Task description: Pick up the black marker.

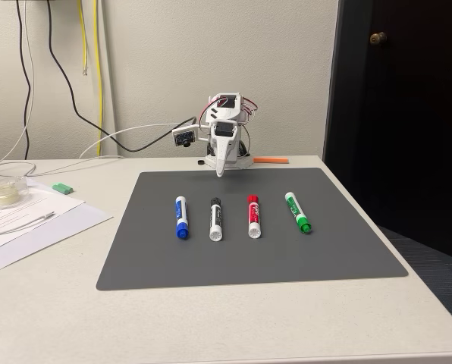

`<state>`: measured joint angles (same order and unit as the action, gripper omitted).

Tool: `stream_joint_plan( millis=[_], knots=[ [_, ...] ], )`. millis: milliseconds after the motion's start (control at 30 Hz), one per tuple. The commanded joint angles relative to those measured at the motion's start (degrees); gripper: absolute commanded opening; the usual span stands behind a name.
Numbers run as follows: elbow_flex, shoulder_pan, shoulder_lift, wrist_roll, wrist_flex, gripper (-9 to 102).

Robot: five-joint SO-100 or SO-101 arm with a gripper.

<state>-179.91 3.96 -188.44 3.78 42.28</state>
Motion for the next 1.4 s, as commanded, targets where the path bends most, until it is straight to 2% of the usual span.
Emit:
stream_joint_plan(
  millis=[0,1367],
  knots=[
    [0.35,0.70,-0.35,-2.81,0.00,0],
    [0.35,0.70,-0.35,-4.83,-0.79,0]
  ],
)
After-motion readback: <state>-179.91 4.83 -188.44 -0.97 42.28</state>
